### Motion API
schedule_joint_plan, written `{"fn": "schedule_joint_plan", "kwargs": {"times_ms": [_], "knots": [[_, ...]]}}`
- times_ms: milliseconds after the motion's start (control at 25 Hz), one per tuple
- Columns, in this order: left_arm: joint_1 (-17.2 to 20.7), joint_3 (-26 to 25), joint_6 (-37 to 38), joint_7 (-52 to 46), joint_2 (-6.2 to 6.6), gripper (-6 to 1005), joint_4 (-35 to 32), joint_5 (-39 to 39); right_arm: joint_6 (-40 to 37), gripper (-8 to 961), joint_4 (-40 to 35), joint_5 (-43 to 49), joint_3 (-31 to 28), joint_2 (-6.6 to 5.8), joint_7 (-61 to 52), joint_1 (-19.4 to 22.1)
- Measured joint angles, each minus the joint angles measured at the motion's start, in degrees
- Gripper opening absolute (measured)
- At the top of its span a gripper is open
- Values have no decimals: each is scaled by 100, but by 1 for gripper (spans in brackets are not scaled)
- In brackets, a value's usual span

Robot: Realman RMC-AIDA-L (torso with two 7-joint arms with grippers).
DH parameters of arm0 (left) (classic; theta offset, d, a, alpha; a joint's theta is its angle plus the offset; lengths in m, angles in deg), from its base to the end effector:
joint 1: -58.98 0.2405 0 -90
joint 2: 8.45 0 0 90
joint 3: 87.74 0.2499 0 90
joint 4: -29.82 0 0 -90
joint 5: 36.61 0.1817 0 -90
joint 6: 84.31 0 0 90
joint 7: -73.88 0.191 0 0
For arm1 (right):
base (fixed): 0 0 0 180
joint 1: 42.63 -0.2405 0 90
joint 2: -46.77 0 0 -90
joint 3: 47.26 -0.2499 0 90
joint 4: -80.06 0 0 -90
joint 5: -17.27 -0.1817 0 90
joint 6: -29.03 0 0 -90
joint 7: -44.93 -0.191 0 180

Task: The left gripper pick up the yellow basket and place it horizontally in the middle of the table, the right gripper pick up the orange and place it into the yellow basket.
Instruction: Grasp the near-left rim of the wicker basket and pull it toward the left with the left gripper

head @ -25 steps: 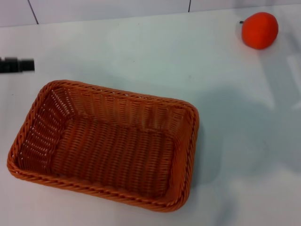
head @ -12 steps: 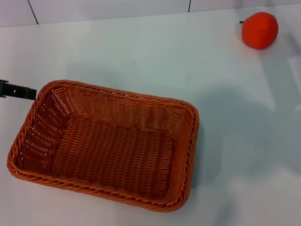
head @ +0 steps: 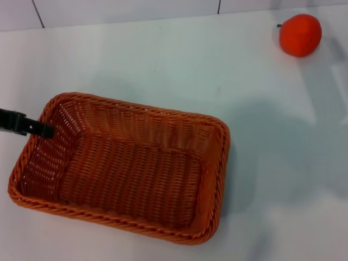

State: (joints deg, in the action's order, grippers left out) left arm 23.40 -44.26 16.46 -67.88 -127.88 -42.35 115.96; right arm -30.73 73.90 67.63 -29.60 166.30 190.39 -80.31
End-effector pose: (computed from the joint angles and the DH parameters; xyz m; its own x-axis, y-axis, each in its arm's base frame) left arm -0.2510 0.3311 0.0217 0.4535 0.8876 0.0808 0.8458 -0.4000 -0.3531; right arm 0.2906 0.4290 0.0647 -0.3938 -0.1170 0.9117 0.9178 0.0039 0.3969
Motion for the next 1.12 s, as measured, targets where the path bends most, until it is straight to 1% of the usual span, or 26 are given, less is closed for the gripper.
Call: {"fn": "schedule_joint_plan", "kwargs": {"times_ms": [160,360,560,800,960,1120], "knots": [[-30,8,-57,-2,-66,711,68,146,32,942,-9,0,0,-2,0,-16],[-85,38,-114,-4,-107,713,257,315,72,942,-16,0,0,-8,0,-28],[-110,78,-207,-6,-183,671,306,592,72,942,-17,0,0,-9,0,-13],[-114,61,-204,-17,-210,462,244,644,72,942,-15,0,0,-9,1,15],[-112,84,-173,-17,-212,224,245,647,72,942,-8,0,0,-9,0,39],[-114,49,-167,-19,-219,183,235,615,71,942,-3,0,0,-9,0,57]]}}
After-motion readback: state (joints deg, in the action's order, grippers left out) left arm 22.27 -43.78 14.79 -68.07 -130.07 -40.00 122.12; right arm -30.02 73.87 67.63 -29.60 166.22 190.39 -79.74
